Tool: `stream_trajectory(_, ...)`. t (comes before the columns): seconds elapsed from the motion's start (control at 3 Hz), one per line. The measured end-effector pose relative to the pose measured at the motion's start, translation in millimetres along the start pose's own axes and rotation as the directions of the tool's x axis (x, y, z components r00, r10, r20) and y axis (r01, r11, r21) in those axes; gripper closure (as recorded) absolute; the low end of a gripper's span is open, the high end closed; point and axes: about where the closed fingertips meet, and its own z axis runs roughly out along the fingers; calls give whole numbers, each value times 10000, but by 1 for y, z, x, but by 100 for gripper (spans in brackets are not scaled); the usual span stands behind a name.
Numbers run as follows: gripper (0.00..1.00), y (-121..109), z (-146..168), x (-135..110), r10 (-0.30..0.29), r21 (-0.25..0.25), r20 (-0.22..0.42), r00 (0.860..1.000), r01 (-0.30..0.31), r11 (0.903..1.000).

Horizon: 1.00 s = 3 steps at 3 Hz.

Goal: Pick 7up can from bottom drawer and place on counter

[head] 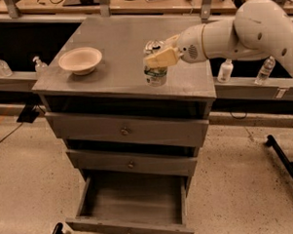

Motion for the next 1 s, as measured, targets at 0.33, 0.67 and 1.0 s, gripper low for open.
stream_trajectory(0.33,100,-19,9,20,438,1161,-106,9990,-423,9923)
stream_trajectory(0.67,84,-33,14,37,422,2035,-359,9985,-341,9785)
stream_trajectory(1.0,59,-35,15,37,410,2145,-348,9985,-326,9762)
